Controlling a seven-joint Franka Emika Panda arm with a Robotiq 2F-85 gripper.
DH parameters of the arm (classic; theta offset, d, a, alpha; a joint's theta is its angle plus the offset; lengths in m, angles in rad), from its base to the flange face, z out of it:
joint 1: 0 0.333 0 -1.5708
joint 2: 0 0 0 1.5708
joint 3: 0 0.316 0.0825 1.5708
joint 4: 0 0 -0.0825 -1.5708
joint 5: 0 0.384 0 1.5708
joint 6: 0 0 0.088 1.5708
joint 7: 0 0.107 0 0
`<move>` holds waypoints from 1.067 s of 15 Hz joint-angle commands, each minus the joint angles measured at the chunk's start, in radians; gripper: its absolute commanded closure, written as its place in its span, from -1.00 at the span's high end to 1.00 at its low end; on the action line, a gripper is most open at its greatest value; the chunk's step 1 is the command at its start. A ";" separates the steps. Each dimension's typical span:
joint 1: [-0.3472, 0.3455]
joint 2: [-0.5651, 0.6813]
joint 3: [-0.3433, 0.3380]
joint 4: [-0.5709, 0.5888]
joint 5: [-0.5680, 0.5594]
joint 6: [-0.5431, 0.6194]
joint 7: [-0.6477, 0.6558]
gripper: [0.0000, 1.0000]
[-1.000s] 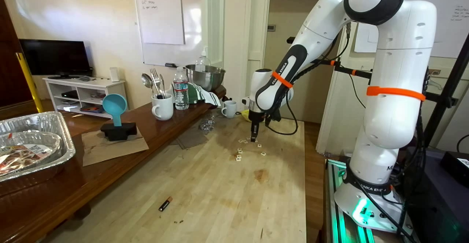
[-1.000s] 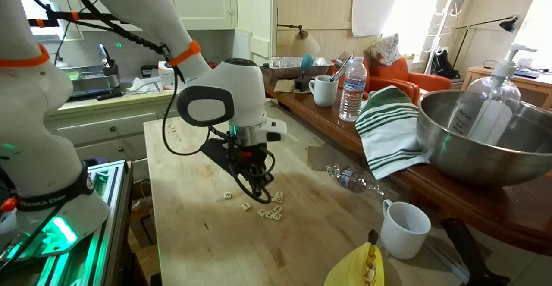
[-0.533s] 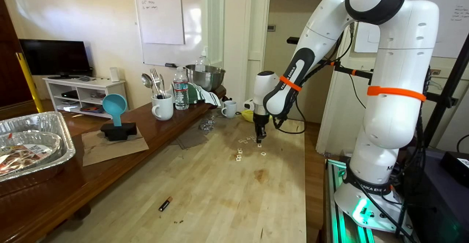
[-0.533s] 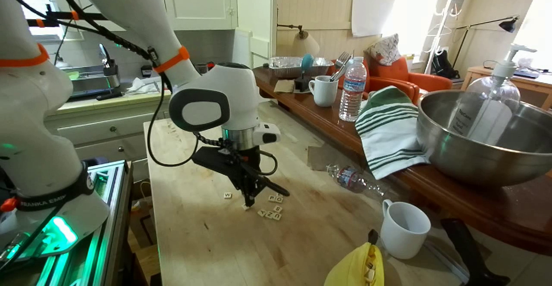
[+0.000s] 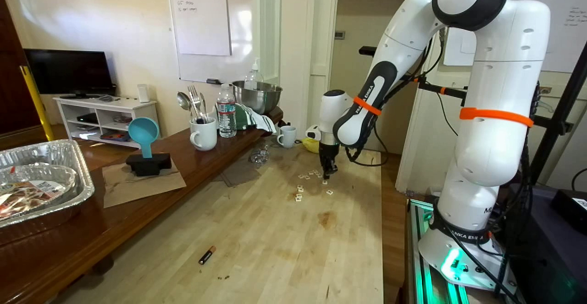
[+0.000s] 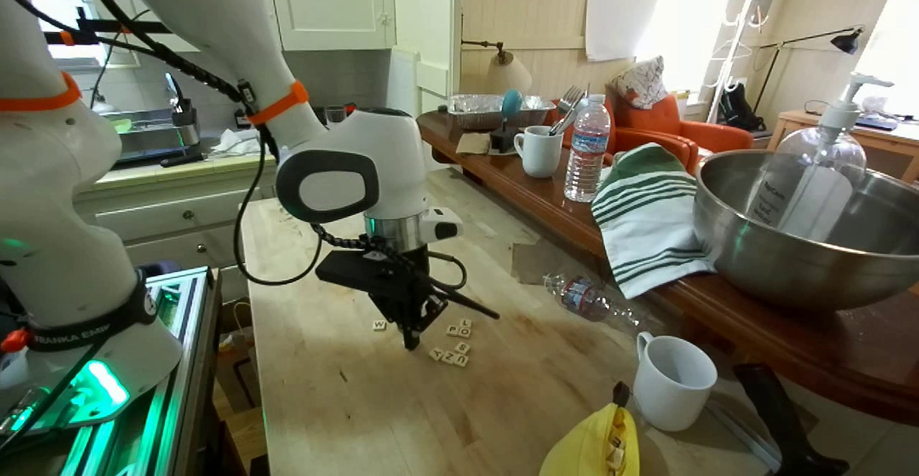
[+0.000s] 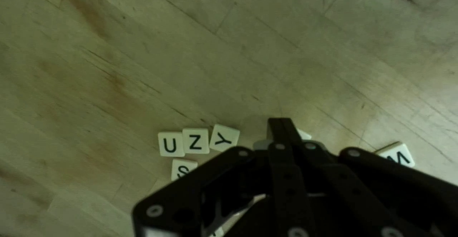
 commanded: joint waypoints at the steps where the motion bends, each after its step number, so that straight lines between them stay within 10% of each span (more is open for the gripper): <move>1: 0.002 -0.013 -0.005 -0.029 -0.003 0.020 -0.046 -1.00; 16: 0.029 0.041 0.038 0.014 0.201 -0.033 0.104 -1.00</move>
